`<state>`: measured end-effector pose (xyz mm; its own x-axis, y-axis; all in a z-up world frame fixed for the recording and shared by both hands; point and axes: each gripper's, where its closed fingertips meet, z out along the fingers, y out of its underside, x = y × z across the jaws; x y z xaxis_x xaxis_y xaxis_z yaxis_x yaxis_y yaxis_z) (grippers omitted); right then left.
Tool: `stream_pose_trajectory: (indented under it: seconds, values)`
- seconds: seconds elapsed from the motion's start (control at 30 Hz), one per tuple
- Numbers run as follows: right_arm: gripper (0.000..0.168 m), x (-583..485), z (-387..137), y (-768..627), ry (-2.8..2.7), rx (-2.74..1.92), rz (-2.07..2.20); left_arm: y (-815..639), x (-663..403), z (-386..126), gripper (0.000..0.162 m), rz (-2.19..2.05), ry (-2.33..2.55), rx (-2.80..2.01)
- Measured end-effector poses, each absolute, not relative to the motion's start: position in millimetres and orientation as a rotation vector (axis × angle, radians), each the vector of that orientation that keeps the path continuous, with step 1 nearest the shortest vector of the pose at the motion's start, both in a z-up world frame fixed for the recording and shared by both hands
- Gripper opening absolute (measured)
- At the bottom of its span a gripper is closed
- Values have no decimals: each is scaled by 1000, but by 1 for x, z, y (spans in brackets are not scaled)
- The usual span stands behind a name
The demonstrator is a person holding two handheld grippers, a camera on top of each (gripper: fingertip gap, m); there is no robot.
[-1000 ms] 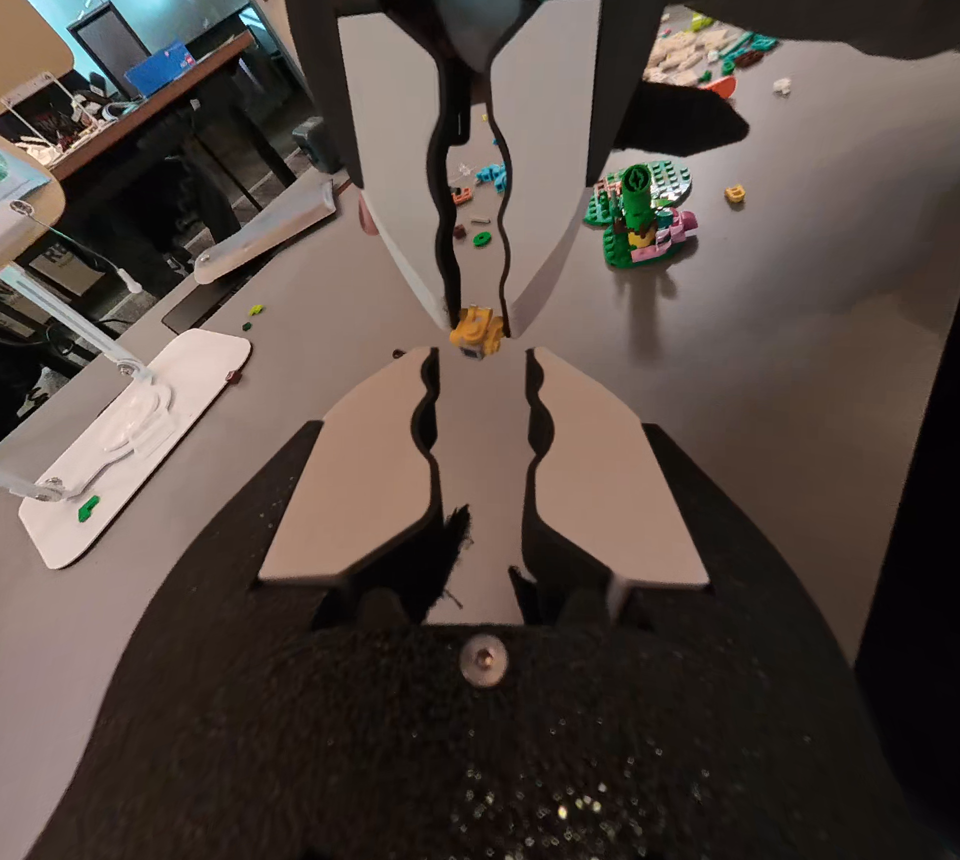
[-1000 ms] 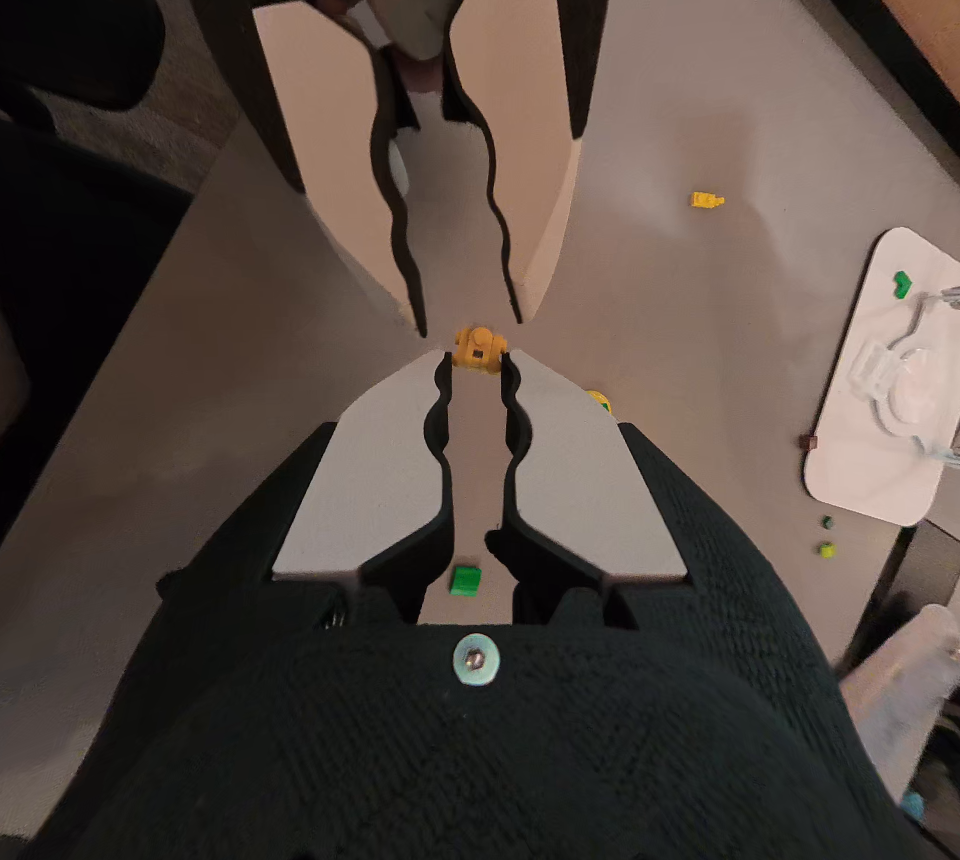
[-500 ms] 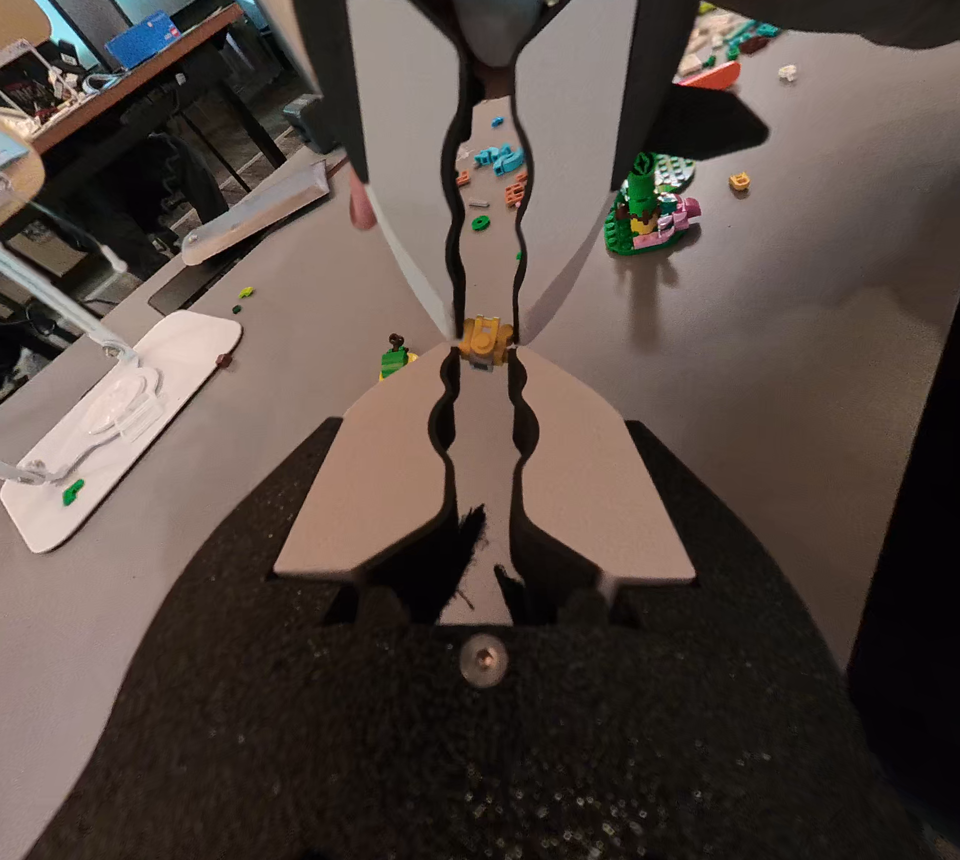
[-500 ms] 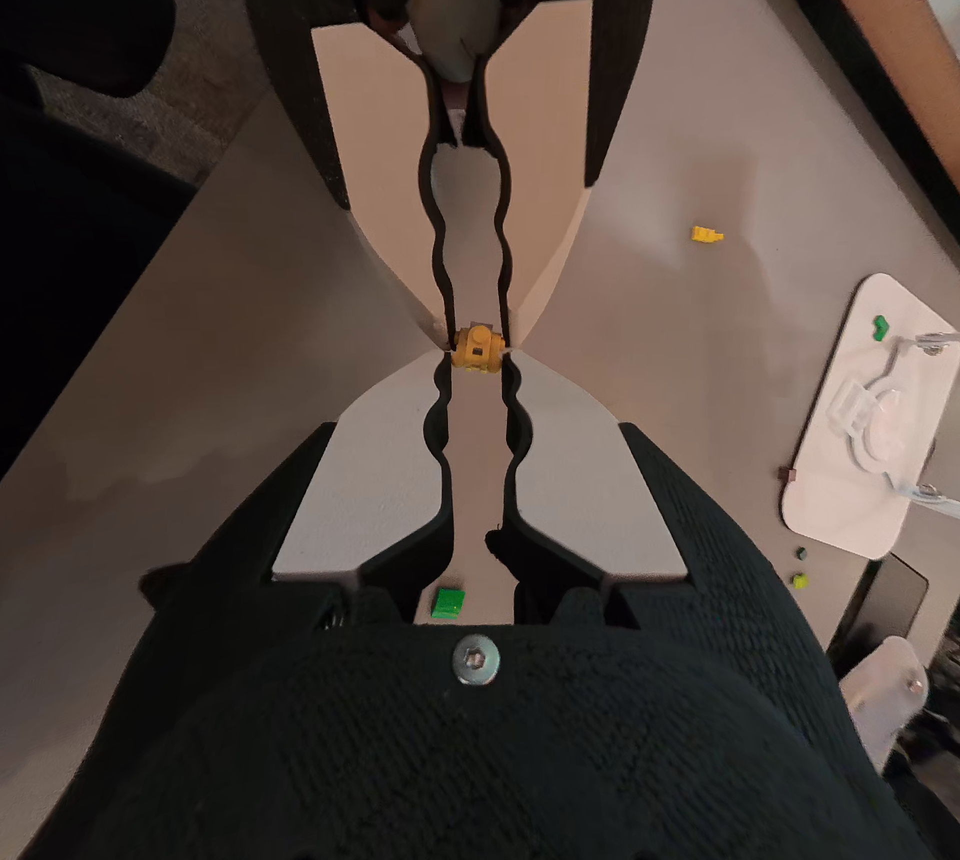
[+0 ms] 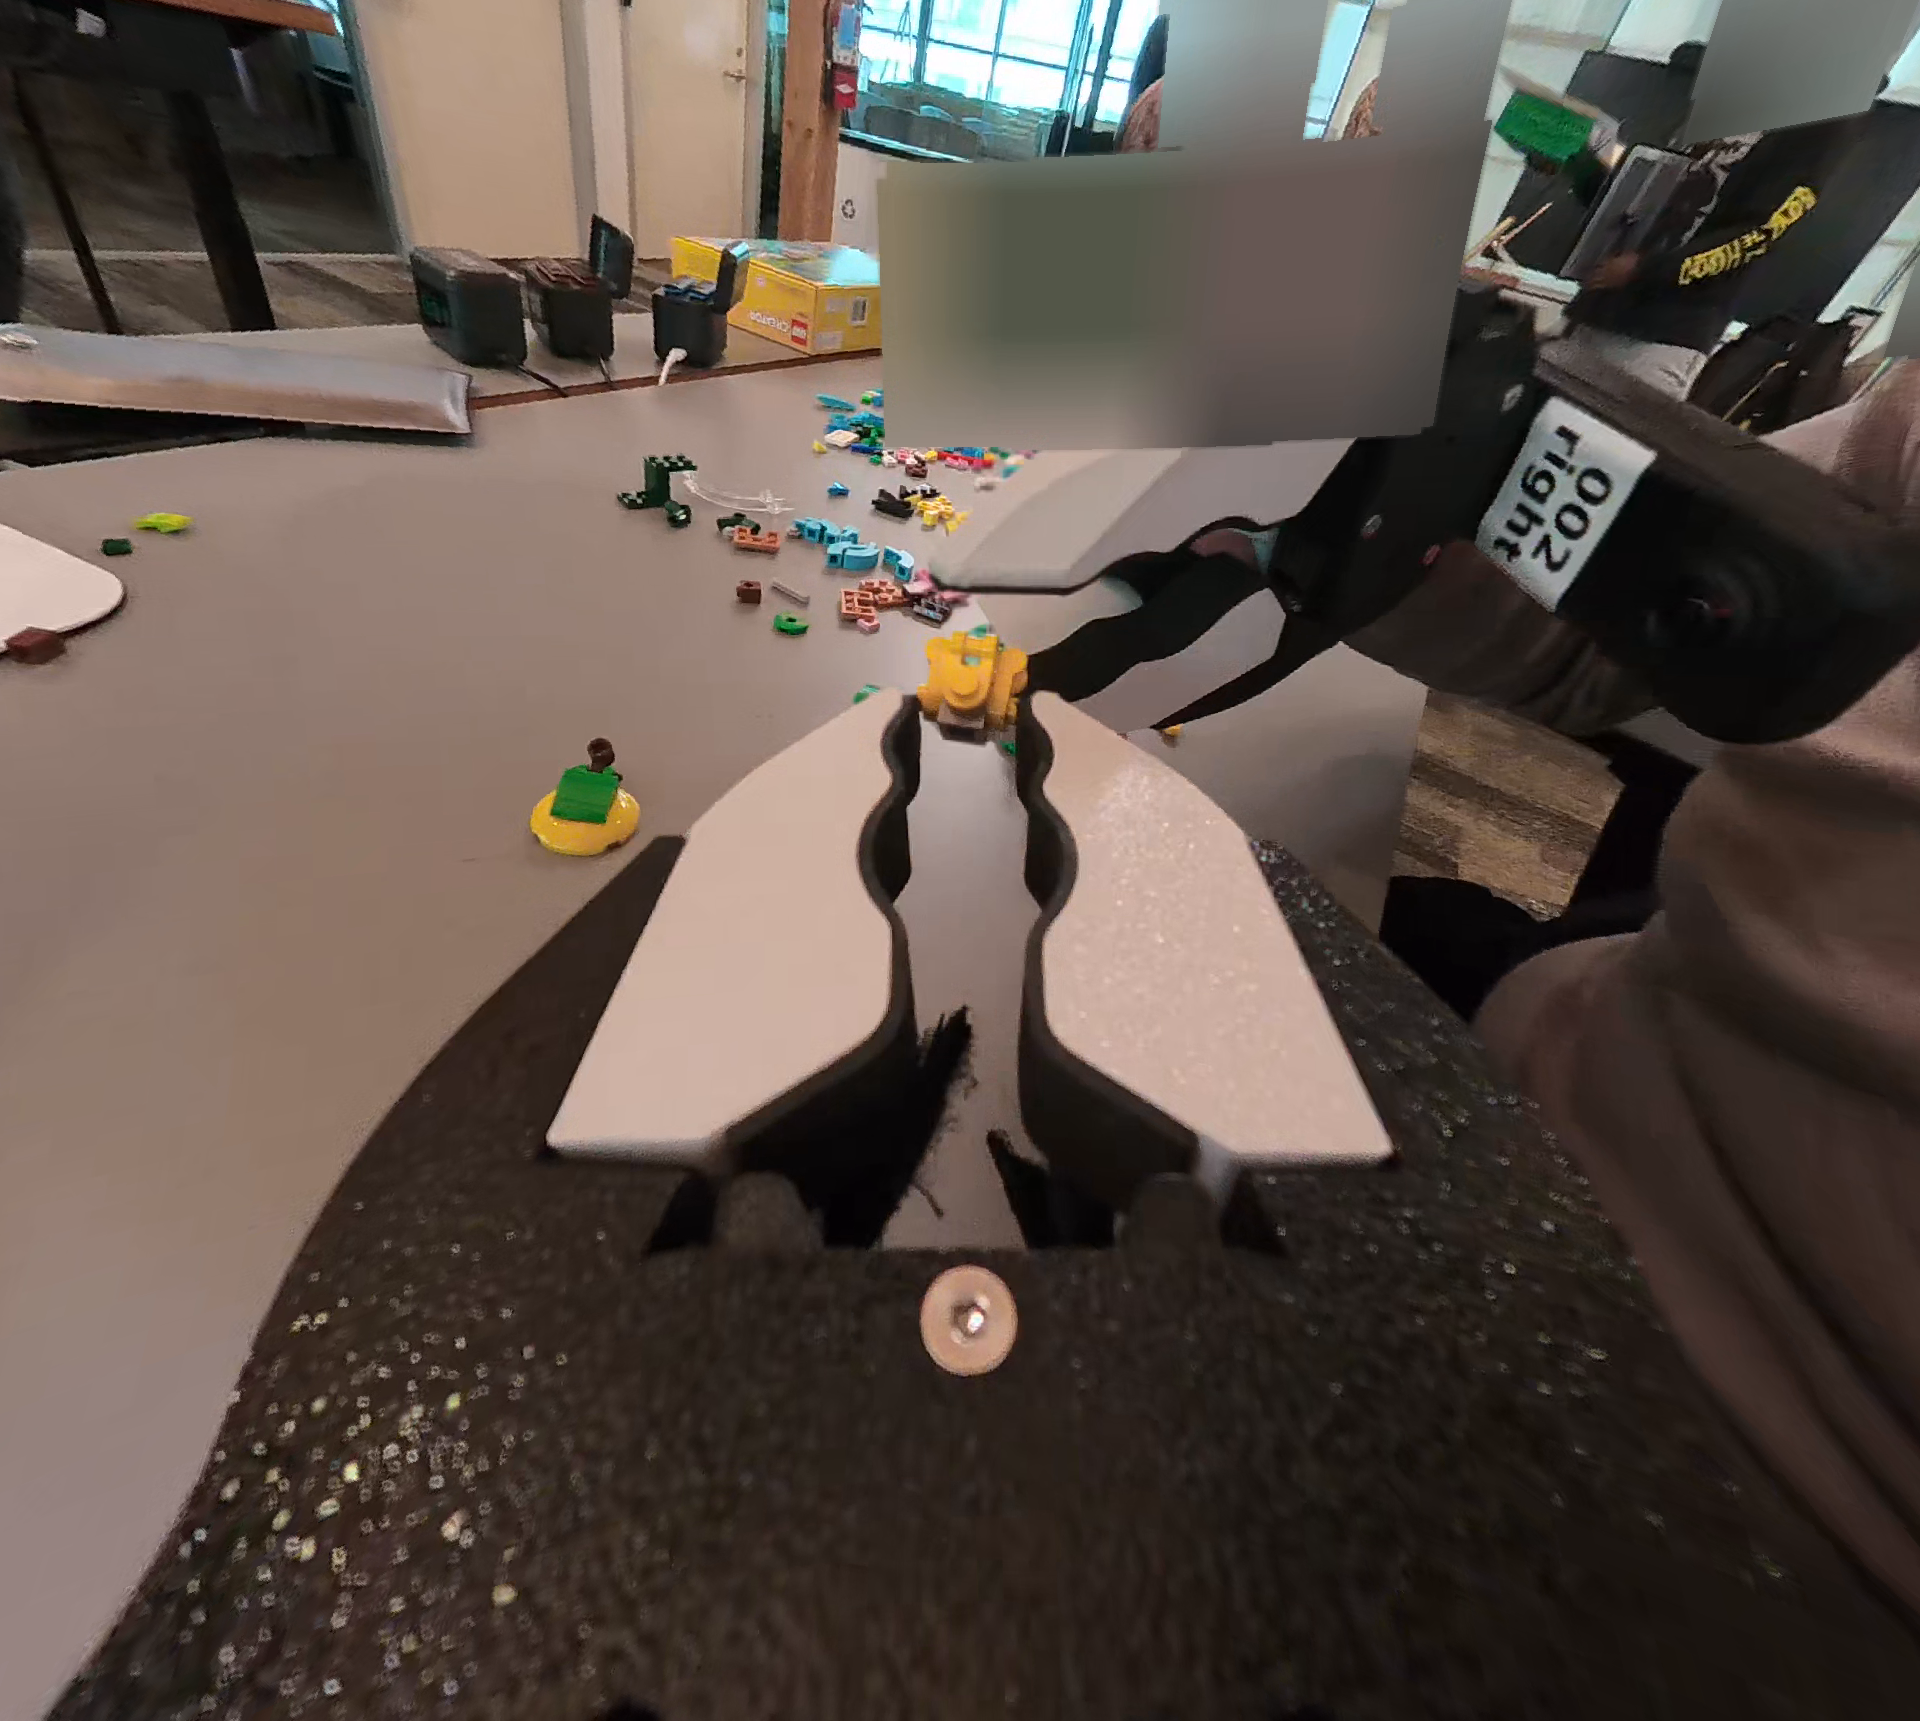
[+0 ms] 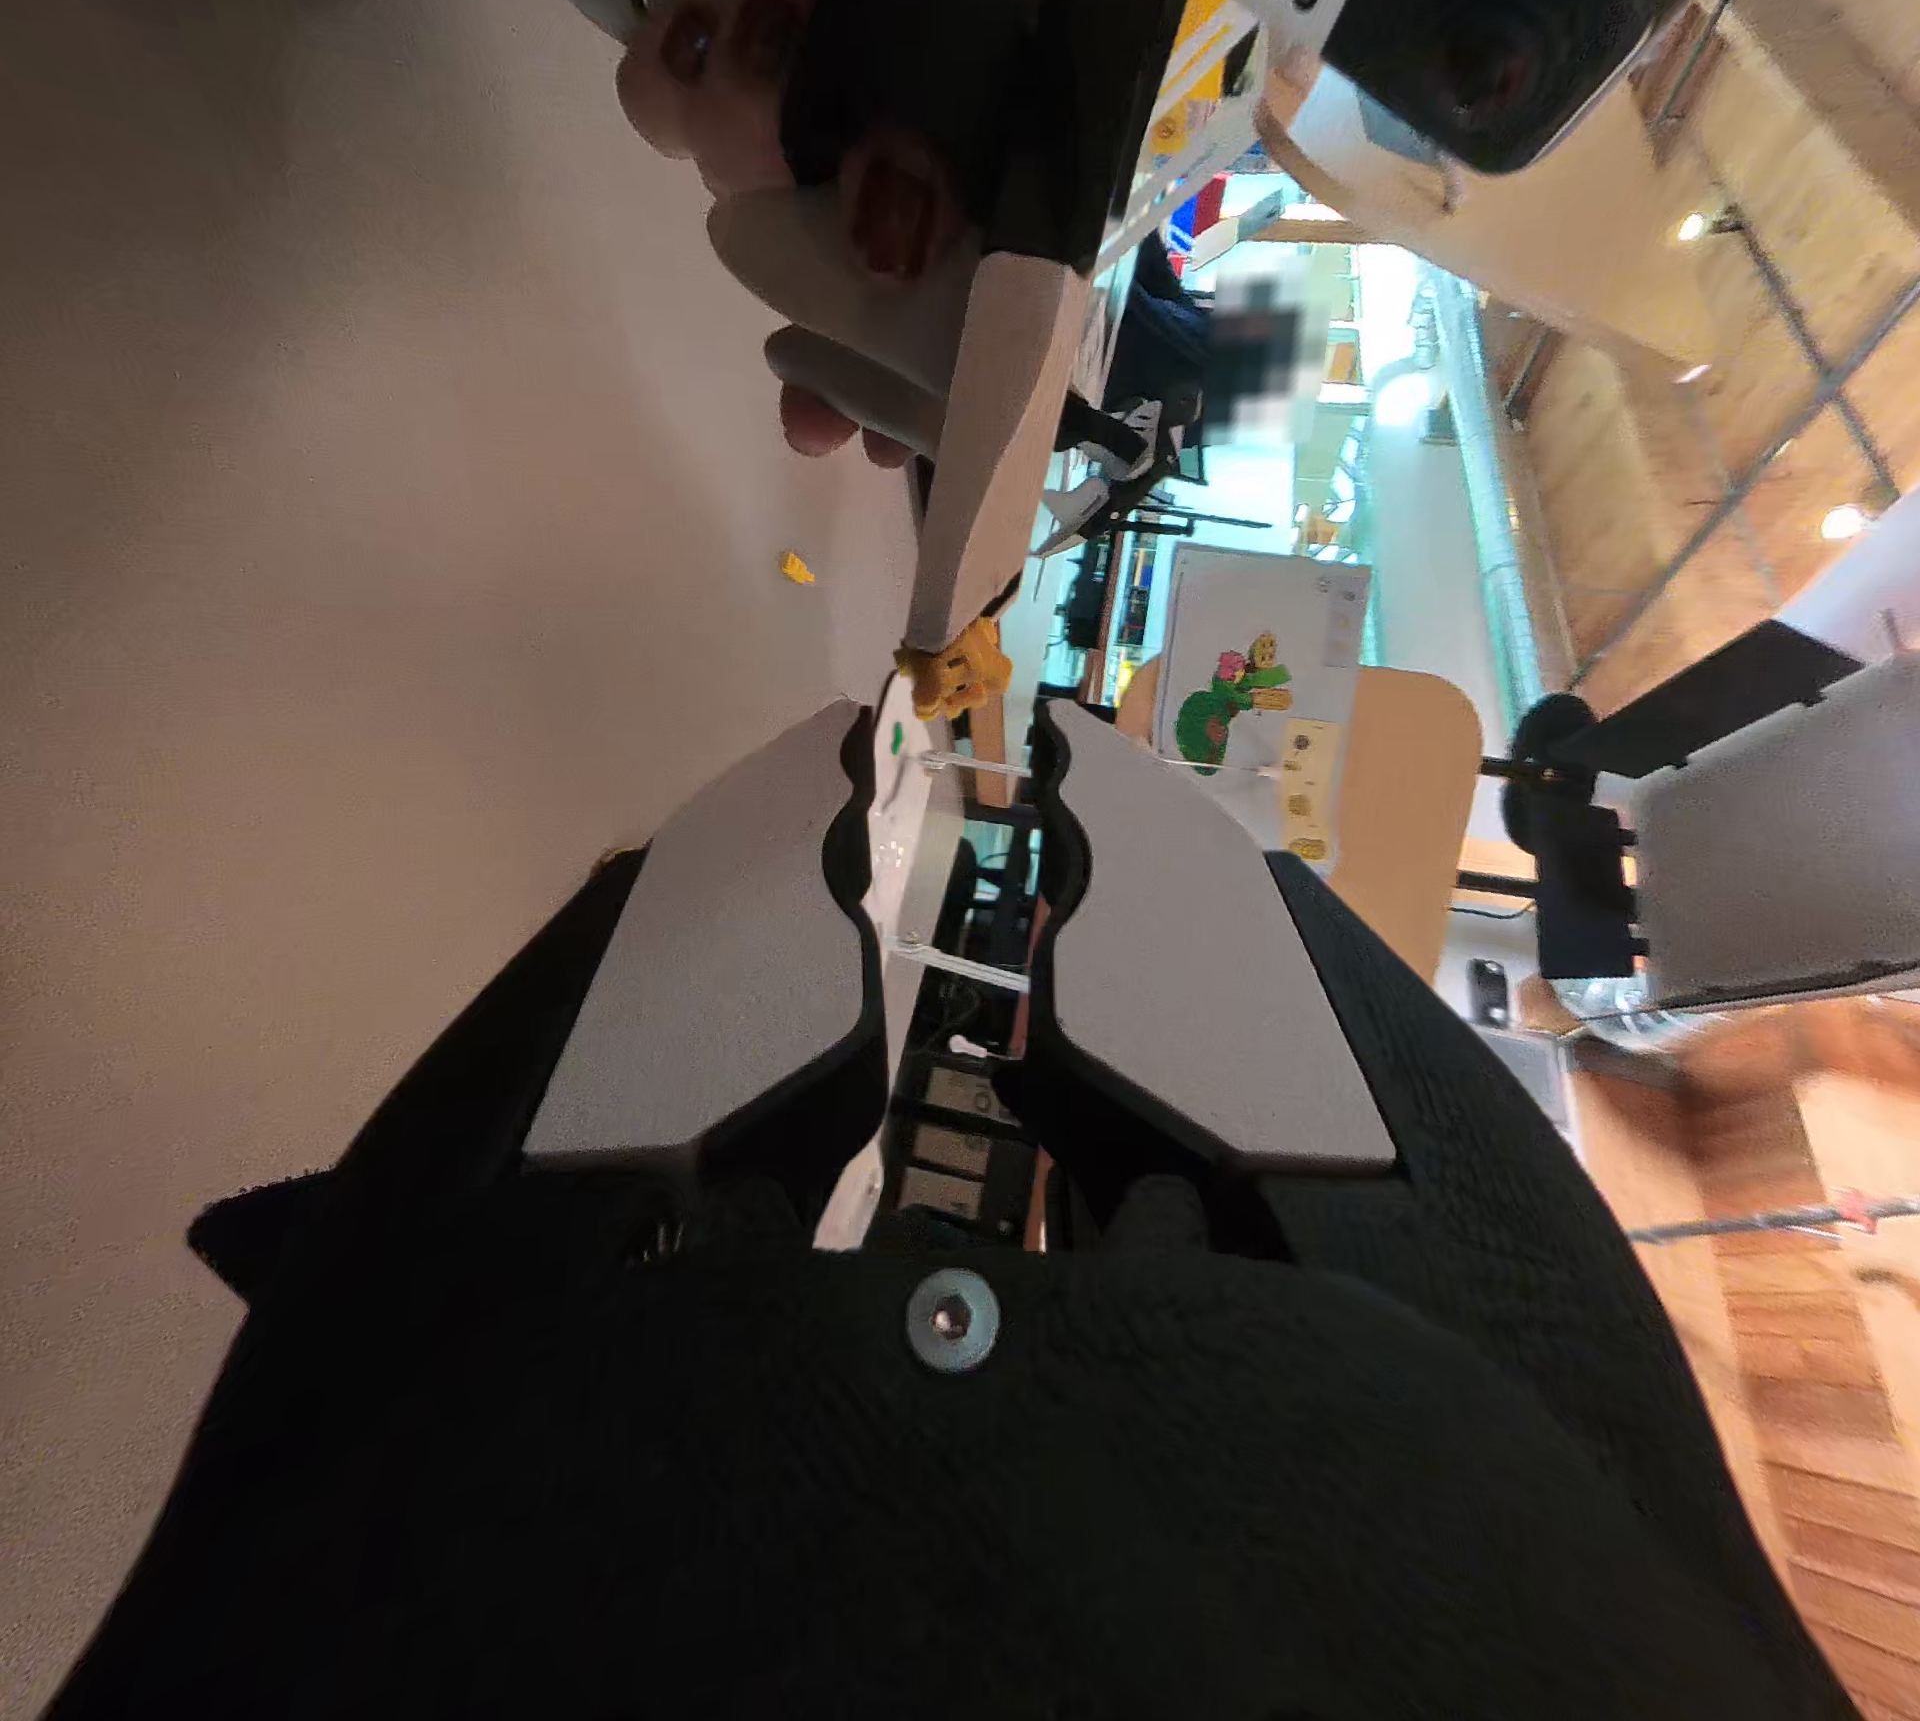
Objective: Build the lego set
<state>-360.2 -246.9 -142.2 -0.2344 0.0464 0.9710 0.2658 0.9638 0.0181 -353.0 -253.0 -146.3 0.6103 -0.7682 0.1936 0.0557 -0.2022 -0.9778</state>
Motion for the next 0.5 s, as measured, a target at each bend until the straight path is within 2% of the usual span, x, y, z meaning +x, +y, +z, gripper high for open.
stream_pose_trajectory:
  seconds: [0.17,0.27,0.5]
  values:
    - [24,-363,-143,-252,-1791,-179,-249,-254,-351,-151,17,-855,616,-1640]
    - [16,-364,-143,-254,-1777,-149,-256,-257,-352,-147,17,-884,607,-1616]
    - [19,-364,-149,-257,-1816,-117,-252,-260,-352,-152,17,-905,630,-1649]
